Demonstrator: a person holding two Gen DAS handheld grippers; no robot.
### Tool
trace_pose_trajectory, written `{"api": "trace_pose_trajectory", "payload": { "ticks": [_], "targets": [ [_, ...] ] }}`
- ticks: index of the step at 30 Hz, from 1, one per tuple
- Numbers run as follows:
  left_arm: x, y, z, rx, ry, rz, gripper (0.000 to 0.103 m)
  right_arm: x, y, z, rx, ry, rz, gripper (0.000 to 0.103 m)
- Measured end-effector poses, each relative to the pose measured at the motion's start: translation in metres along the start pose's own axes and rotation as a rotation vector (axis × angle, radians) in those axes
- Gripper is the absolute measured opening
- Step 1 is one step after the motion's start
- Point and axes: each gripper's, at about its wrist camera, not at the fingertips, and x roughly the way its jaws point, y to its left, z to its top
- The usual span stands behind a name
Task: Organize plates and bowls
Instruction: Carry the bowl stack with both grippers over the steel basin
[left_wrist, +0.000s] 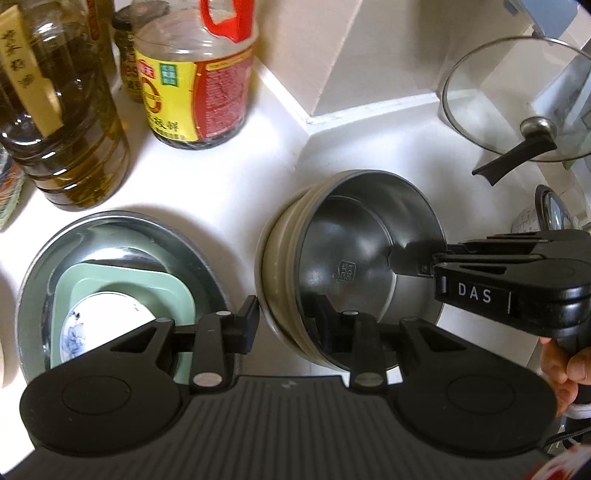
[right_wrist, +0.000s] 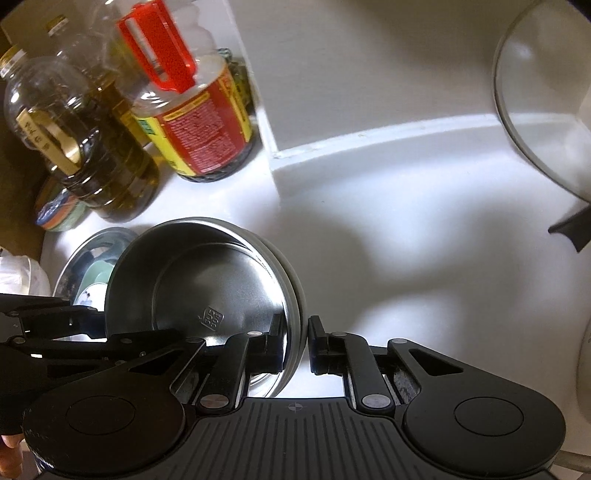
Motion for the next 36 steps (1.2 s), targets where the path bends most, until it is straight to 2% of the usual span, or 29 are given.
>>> {"api": "trace_pose_trajectory", "payload": {
  "ticks": [10, 18, 26, 36],
  "targets": [
    [-0.032, 0.035, -0.006, -0.043, -0.052, 0.004, 0.029, -0.009, 0.048, 0.011, -0.068, -0.025, -0.002, 0.013],
    [-0.062, 0.078, -0.024, -0.128, -0.095, 0.050, 0.029, -0.007, 0.103, 0.019, -0.172, -0.029, 0.040, 0.013],
    [-0.075, 0.116, -0.048, -0.214, -0.091, 0.092, 0.029, 0.011, 0.151, 0.014, -0.262, 0.008, 0.082, 0.013],
    [-0.073, 0.137, -0.065, -0.262, -0.057, 0.093, 0.029, 0.028, 0.177, 0.012, -0.320, 0.051, 0.084, 0.013]
  ]
}}
